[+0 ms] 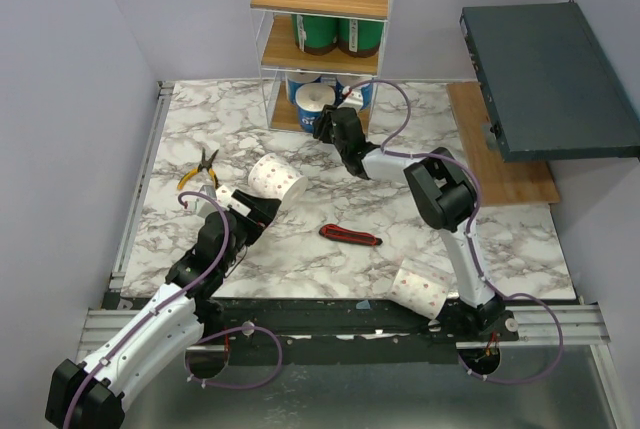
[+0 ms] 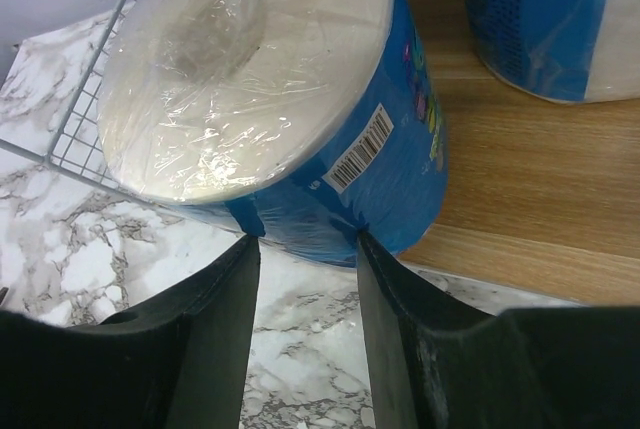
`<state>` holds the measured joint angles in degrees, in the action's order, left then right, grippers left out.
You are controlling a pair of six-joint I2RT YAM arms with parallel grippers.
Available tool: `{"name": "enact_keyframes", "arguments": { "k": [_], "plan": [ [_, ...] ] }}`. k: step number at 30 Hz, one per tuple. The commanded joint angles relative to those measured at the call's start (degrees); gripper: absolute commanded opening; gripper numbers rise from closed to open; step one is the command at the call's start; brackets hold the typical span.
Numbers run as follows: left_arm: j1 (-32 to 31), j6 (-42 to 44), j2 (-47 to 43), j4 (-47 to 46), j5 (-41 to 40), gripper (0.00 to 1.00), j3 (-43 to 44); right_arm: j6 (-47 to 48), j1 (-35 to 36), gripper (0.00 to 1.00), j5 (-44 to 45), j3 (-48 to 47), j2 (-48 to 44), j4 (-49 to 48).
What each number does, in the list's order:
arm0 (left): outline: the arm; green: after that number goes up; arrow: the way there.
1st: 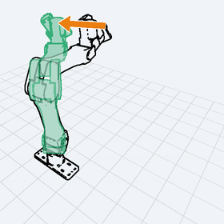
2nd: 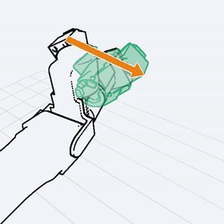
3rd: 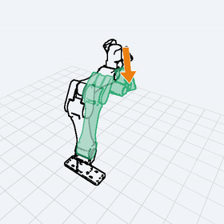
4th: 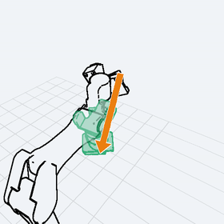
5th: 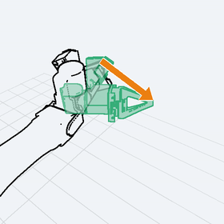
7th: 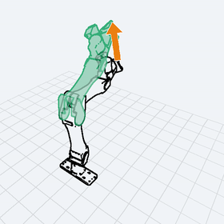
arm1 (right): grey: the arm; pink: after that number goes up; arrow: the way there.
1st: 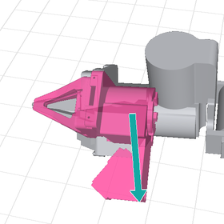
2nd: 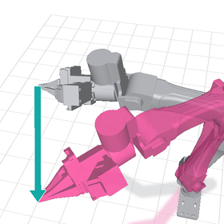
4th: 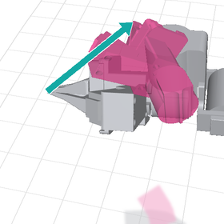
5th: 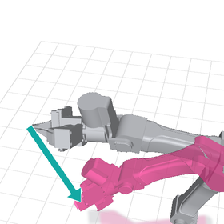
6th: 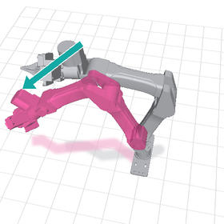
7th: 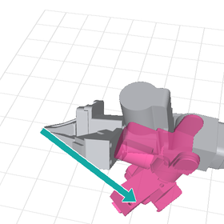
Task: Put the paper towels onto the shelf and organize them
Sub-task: Adjust the paper towel on the shelf.
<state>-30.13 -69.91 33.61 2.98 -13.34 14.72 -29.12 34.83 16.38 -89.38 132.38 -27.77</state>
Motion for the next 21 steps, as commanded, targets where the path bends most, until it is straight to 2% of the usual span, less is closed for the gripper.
{"name": "enact_keyframes", "arguments": {
  "k": [1, 11, 21],
  "plan": [
    [0.25, 0.39, 0.38, 2.73, -1.90, 0.94, -1.54, -0.45, -0.20, 0.46, -1.00, -2.95, 2.97, 0.70],
    [0.34, 0.48, 0.52, 2.84, -2.09, 0.94, -1.60, -0.01, -0.12, 0.47, -2.85, -7.07, 5.32, 1.84],
    [0.33, 0.48, 1.38, 2.66, -1.85, 0.94, -1.20, 1.04, -0.15, 0.47, 1.97, -4.58, 4.24, 0.72]
  ]
}}
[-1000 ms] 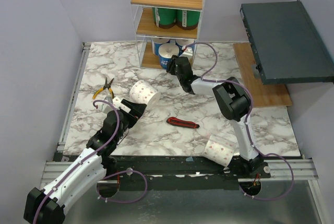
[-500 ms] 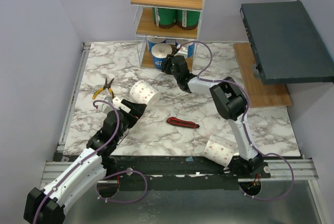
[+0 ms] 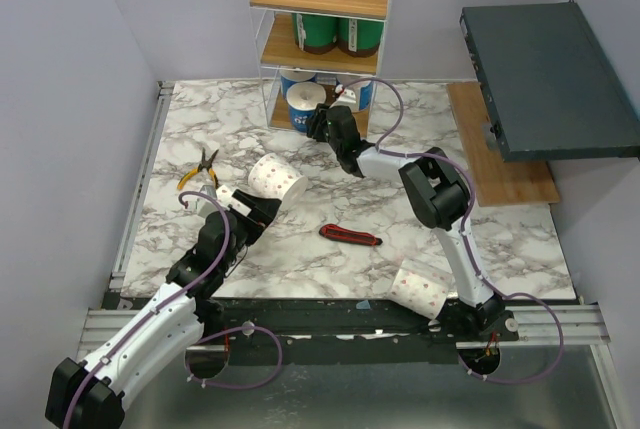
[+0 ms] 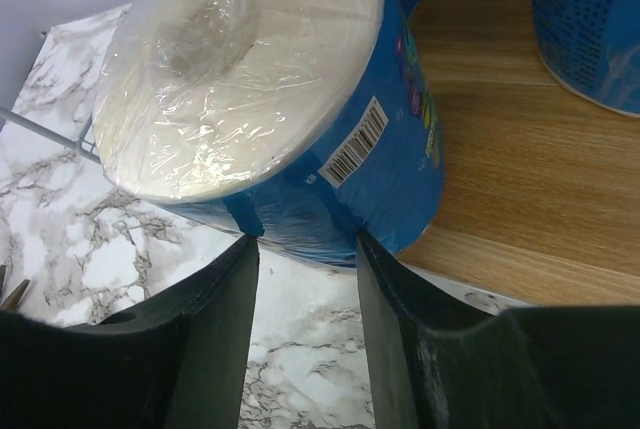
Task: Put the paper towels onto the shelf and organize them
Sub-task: Adjust the paper towel on the shelf.
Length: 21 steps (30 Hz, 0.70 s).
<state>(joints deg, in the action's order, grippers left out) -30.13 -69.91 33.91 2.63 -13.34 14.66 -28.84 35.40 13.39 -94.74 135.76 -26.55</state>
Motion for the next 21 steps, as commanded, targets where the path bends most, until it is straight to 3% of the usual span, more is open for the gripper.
{"name": "enact_keyframes", "arguments": {
  "k": [1, 11, 16, 21],
  "plan": [
    [0.38, 0.54, 1.01, 3.15, -1.85, 0.94, -1.04, 0.55, -0.73, 0.47, 6.32, 1.78, 0.27, -0.97],
    [0.33, 0.39, -0.58, 3.78, -1.67, 0.94, -1.55, 1.62, -0.94, 0.54, 15.19, 5.82, -3.14, -1.79],
    [0.33, 0.39, -1.82, 4.46, -2.01, 0.94, -1.65, 1.45, -1.59, 0.54, 14.98, 7.28, -5.01, -2.22],
    [0.33, 0.56, -2.50, 4.40, -2.17, 0.94, -1.65, 4.02, -1.57, 0.57, 9.31, 15.88, -12.01, -7.65]
  ]
}}
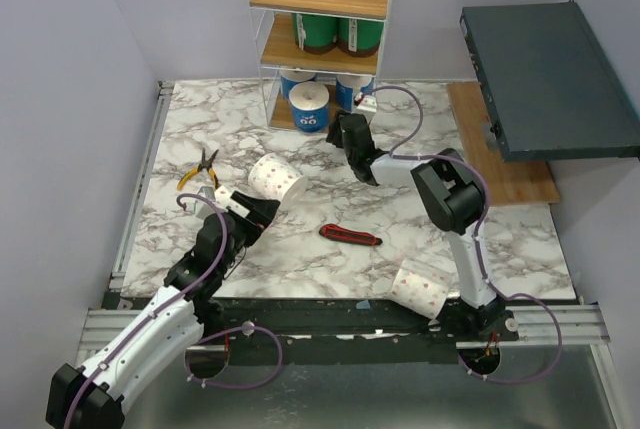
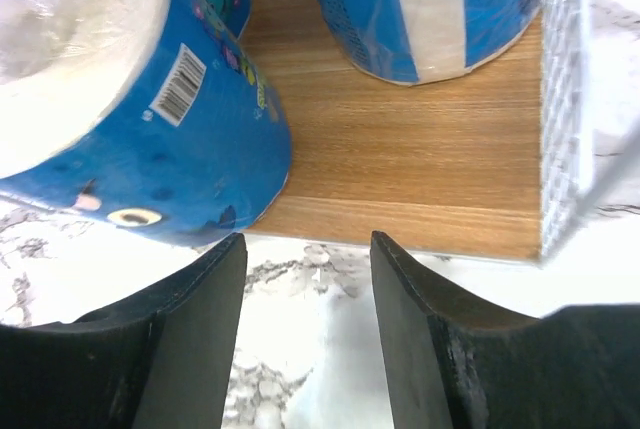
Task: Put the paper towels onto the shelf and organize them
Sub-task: Adjust the paper towel on the shelf.
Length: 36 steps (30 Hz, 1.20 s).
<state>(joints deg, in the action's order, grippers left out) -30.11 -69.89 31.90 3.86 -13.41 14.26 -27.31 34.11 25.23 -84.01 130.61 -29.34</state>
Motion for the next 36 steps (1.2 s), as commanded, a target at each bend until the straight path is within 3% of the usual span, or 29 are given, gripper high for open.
{"name": "enact_keyframes", "arguments": {
  "k": [1, 4, 8, 12, 15, 22, 36],
  "plan": [
    [0.31, 0.53, -0.45, 3.03, -2.02, 0.94, -1.29, 2.52, -0.29, 0.56, -3.41, 6.43, -8.39, -4.42],
    [0.37, 0.38, -0.46, 2.52, -1.67, 0.94, -1.51, 2.14, -0.27, 0.55, -6.54, 9.19, -12.03, -3.46],
    [0.40, 0.28, -0.47, 2.03, -0.97, 0.94, -1.71, 0.68, -0.23, 0.42, -15.56, 12.43, -14.93, -5.76],
    [0.41, 0.44, -1.07, 2.39, -0.89, 0.94, -1.78, 0.65, 0.80, 0.36, -24.71, 10.98, -12.95, -7.57],
    [0.40, 0.87, -2.14, 3.47, -1.21, 0.94, -1.61, 1.16, 2.29, 0.30, -24.79, 10.12, -11.32, -8.91],
    [0.41, 0.89, -4.70, 4.58, -1.74, 0.94, -2.53, 0.69, 4.58, 0.03, -23.31, 5.90, -6.01, -11.87],
    [0.48, 1.05, -4.27, 4.62, -2.02, 0.94, -2.92, -3.00, 6.23, 0.01, -8.70, -3.65, 5.40, -14.69]
  ]
}}
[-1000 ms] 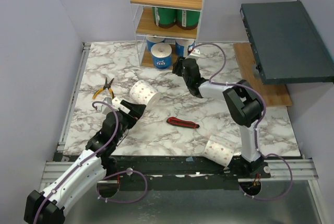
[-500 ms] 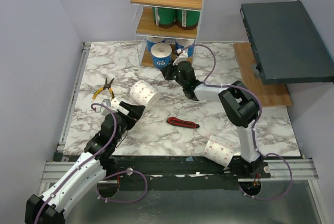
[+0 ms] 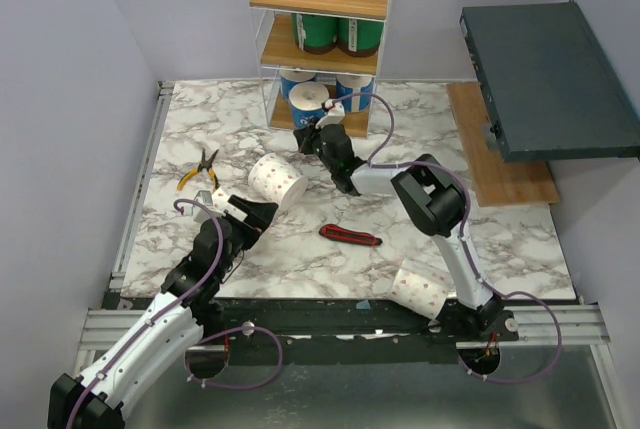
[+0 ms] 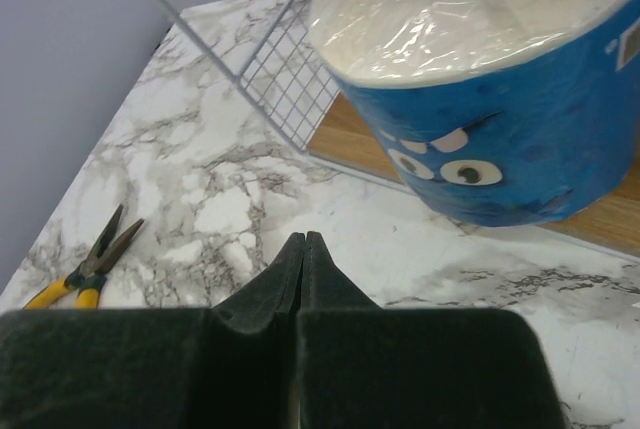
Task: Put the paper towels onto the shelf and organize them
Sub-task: Adjust the paper towel on the shelf.
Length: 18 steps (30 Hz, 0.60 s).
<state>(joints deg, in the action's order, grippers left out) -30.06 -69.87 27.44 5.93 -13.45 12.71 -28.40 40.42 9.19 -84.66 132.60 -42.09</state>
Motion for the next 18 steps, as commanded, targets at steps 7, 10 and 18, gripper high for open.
{"name": "enact_keyframes", "arguments": {
  "k": [7, 10, 18],
  "plan": [
    [0.47, 1.22, -0.16, 2.69, -2.50, 0.94, -1.81, -5.41, -0.29, 0.01, 10.37, -6.35, 6.90, -1.85],
    [0.52, 1.29, -0.34, 2.78, -2.78, 0.94, -1.96, -6.21, -0.68, 0.01, 11.49, -6.48, 7.00, -1.86],
    [0.53, 1.40, -0.08, 2.04, -2.74, 0.94, -2.34, -7.42, -3.27, 0.01, 13.30, -4.72, 5.10, -2.44]
  ]
}}
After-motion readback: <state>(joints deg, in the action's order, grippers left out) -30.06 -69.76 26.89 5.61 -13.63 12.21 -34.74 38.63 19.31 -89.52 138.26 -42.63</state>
